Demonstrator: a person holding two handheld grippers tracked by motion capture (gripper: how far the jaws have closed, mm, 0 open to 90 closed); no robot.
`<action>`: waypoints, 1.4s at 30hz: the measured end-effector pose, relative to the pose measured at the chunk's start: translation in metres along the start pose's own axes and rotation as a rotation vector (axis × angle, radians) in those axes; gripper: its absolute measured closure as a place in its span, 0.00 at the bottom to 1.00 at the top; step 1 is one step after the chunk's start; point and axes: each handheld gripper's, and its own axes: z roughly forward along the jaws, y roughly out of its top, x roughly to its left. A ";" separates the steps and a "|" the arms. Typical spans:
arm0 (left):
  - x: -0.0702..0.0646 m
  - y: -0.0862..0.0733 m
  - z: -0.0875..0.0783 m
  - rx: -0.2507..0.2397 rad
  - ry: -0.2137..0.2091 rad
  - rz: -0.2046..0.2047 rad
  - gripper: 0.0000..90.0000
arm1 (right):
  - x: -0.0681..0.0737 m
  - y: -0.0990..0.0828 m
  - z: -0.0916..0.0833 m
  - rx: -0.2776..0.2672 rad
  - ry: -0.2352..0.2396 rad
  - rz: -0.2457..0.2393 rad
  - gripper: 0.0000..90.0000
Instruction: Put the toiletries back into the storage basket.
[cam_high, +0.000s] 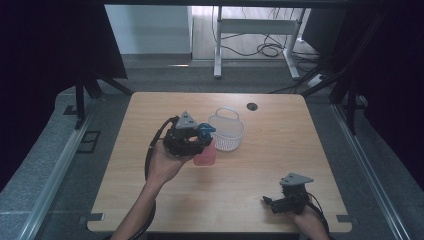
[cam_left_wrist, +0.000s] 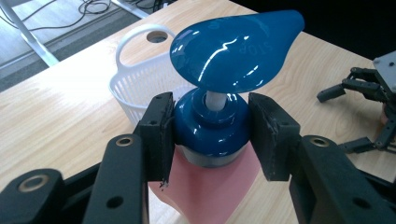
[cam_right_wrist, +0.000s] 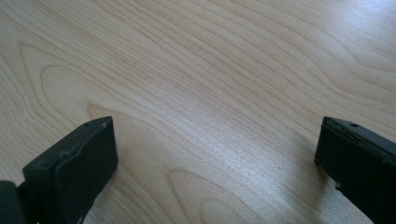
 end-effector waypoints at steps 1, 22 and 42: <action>0.000 0.002 0.001 0.000 0.001 -0.002 0.59 | 0.000 0.000 0.000 -0.003 -0.002 0.001 0.00; 0.012 0.034 0.015 -0.017 0.026 -0.012 0.59 | 0.000 0.000 0.000 -0.003 -0.001 0.000 0.00; 0.023 0.074 0.033 -0.022 0.075 -0.009 0.59 | 0.000 0.000 0.000 -0.002 0.002 0.001 0.00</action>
